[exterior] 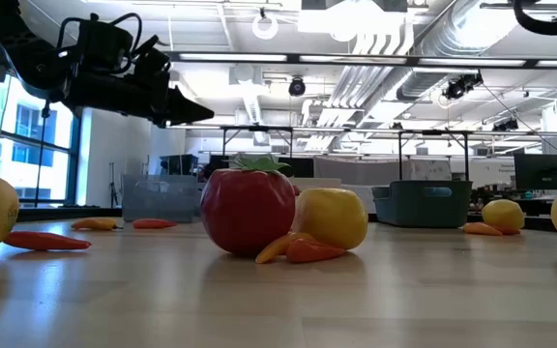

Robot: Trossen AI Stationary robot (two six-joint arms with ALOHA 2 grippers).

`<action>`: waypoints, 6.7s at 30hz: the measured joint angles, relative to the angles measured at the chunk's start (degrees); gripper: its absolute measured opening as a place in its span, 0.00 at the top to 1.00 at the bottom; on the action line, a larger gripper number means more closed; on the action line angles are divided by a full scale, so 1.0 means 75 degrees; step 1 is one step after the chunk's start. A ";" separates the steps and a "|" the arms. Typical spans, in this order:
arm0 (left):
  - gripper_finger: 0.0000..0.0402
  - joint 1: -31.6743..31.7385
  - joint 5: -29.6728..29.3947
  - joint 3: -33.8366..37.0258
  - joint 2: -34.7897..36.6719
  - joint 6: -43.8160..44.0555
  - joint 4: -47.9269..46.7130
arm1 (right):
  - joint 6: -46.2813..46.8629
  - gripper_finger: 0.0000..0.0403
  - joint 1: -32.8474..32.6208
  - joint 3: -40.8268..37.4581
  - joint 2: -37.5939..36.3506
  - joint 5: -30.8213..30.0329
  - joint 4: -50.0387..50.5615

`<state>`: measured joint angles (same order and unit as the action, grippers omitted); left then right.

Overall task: Sort produce into baskets
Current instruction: Put the red tomato into the white bin

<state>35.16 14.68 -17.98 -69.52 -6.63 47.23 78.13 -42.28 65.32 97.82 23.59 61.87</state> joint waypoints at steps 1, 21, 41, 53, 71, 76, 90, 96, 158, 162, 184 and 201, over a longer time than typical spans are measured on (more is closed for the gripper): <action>0.99 0.0000 0.0000 0.0000 0.0000 0.0000 -0.0021 | -0.0024 0.25 -0.0037 0.0000 0.0008 0.0000 -0.0012; 0.99 0.0002 -0.0003 0.0000 -0.0003 -0.0061 -0.0147 | -0.0478 0.25 -0.0385 -0.0670 0.0044 0.0058 -0.0924; 0.99 0.0003 -0.0005 0.0000 -0.0003 -0.0143 -0.0145 | -0.0946 0.40 0.0162 0.0007 0.0073 -0.0768 -0.0311; 0.99 0.0003 -0.0005 0.0000 -0.0003 -0.0143 -0.0147 | -0.1910 0.55 0.0942 0.1524 0.0029 -0.2329 0.0087; 0.99 0.0001 -0.0006 0.0000 -0.0003 -0.0143 -0.0563 | -0.4311 0.68 0.2502 0.1553 0.0018 -0.3191 -0.0282; 0.99 0.0000 -0.0003 0.0000 -0.0003 -0.0122 -0.0589 | -0.4422 0.53 0.2219 0.1553 0.0035 -0.3762 -0.0887; 0.99 -0.1253 0.0442 0.0000 -0.0003 -0.0130 -0.1613 | -0.5091 0.41 0.2179 0.1553 0.0044 -0.4968 -0.1851; 0.99 -0.2222 0.0313 0.0000 -0.0003 -0.0483 -0.2397 | -0.5165 0.41 0.2197 0.1553 0.0044 -0.5336 -0.2365; 0.62 -1.0021 -0.3888 -0.3663 -0.2207 0.3120 -0.6552 | -0.9099 0.41 0.2689 0.1553 0.0044 -0.4282 -0.3711; 0.56 -1.0266 -0.3901 -0.4533 -0.3056 0.3415 -0.6809 | -0.9394 0.41 0.2689 0.1553 0.0044 -0.4284 -0.3713; 0.54 -1.0489 -0.3174 -0.6805 -0.5010 0.3960 -0.7853 | -0.9883 0.41 0.2684 0.1553 0.0047 -0.4261 -0.3655; 0.54 -1.0483 -0.2853 -0.6805 -0.5010 0.4652 -0.7867 | -0.9883 0.41 0.2684 0.1553 0.0047 -0.4264 -0.3703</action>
<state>-43.46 -6.72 -69.01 -107.09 28.25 -11.77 4.01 -22.15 76.97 98.17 -8.38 34.10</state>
